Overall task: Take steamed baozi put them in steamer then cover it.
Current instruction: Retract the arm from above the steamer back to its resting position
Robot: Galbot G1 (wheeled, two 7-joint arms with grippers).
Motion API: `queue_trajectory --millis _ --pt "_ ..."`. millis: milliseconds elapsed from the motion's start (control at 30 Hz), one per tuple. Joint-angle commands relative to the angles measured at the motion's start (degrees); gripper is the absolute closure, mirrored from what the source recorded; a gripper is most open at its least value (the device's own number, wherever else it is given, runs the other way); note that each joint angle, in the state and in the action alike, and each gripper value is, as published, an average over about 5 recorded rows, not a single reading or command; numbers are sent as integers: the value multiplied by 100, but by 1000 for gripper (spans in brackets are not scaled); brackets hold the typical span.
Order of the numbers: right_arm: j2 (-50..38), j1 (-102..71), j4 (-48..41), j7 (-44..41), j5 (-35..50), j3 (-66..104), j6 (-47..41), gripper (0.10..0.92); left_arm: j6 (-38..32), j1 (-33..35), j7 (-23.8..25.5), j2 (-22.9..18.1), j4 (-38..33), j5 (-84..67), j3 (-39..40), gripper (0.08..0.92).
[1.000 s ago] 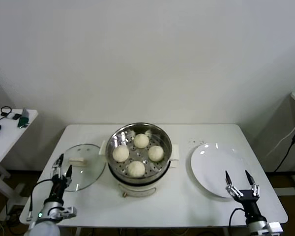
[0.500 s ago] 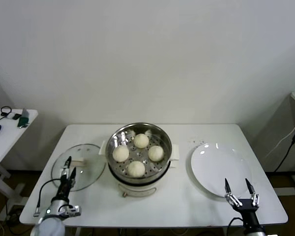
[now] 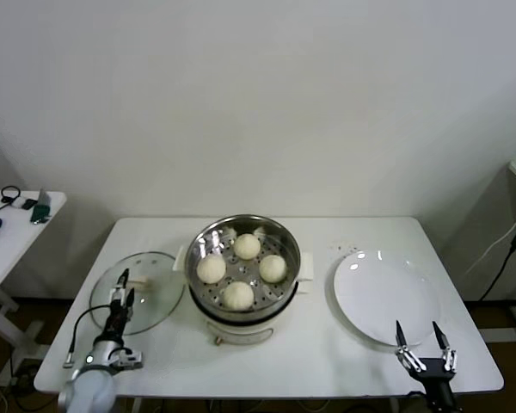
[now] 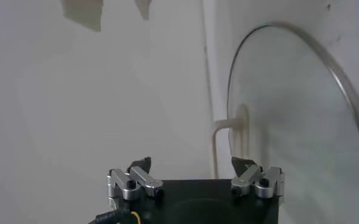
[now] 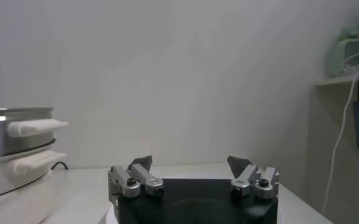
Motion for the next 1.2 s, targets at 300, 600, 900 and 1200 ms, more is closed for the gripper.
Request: queue_trajectory --millis 300,600,900,1200 --pt "67 -148 19 -24 -60 -34 120 203 33 -341 90 90 246 65 123 177" --pt "81 -271 116 -28 -64 -5 209 203 50 -521 130 85 483 165 173 177" --pt "96 -340 211 -41 -63 36 236 203 -3 -608 154 90 687 311 148 278" --pt "72 -339 212 -52 -27 73 238 203 -36 -650 144 76 805 420 148 538"
